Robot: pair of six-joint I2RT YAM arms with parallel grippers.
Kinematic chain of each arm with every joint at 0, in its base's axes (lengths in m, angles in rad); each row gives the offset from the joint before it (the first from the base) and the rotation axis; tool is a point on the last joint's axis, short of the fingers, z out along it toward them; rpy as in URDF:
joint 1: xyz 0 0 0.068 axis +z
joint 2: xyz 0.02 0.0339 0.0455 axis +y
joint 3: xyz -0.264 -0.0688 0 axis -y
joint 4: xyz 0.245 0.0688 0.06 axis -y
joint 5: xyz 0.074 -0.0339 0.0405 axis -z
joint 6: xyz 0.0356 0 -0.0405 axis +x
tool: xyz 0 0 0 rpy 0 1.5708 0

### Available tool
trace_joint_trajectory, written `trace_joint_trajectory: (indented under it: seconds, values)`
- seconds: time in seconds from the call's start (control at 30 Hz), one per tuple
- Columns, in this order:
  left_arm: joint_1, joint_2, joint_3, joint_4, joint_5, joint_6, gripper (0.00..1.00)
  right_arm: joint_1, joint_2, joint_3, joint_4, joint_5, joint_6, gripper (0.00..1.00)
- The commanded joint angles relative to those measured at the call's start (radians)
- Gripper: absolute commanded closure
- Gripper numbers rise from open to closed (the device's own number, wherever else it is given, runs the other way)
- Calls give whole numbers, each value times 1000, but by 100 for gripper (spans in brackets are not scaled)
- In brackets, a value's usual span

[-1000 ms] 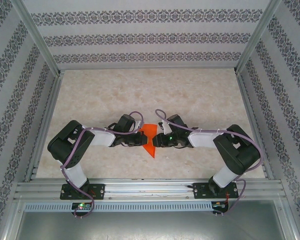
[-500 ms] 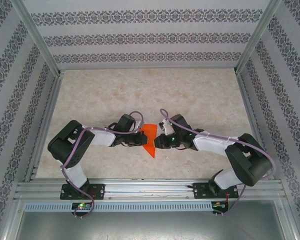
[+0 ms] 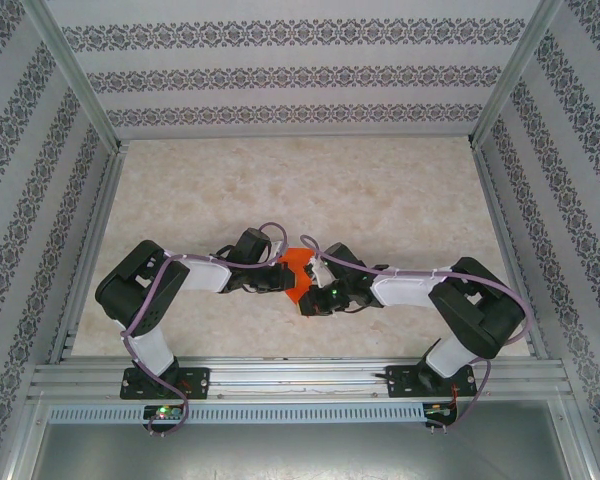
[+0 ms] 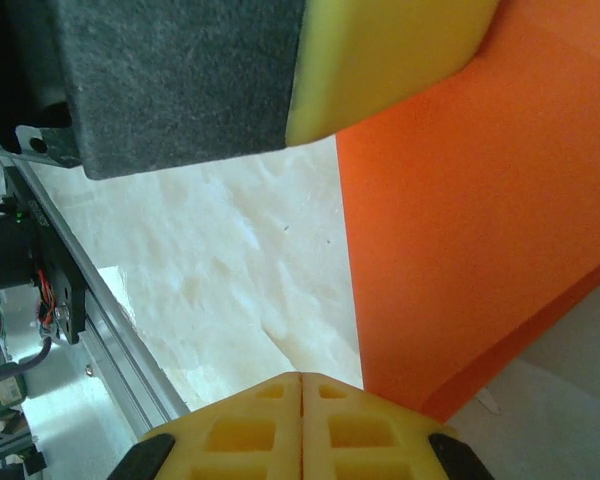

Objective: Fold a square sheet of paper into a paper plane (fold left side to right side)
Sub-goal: Third fold the triangle at the center of the table.

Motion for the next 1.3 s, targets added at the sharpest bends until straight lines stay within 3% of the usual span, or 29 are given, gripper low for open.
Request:
trace_joint_trajectory:
  seconds: [0.0, 1.27]
  values:
    - [-11, 21, 2, -68, -40, 22, 98, -1, 13, 27, 10, 15, 4, 93]
    - [-11, 28, 13, -80, -34, 28, 98, -13, 74, 12, -27, 43, 6, 94]
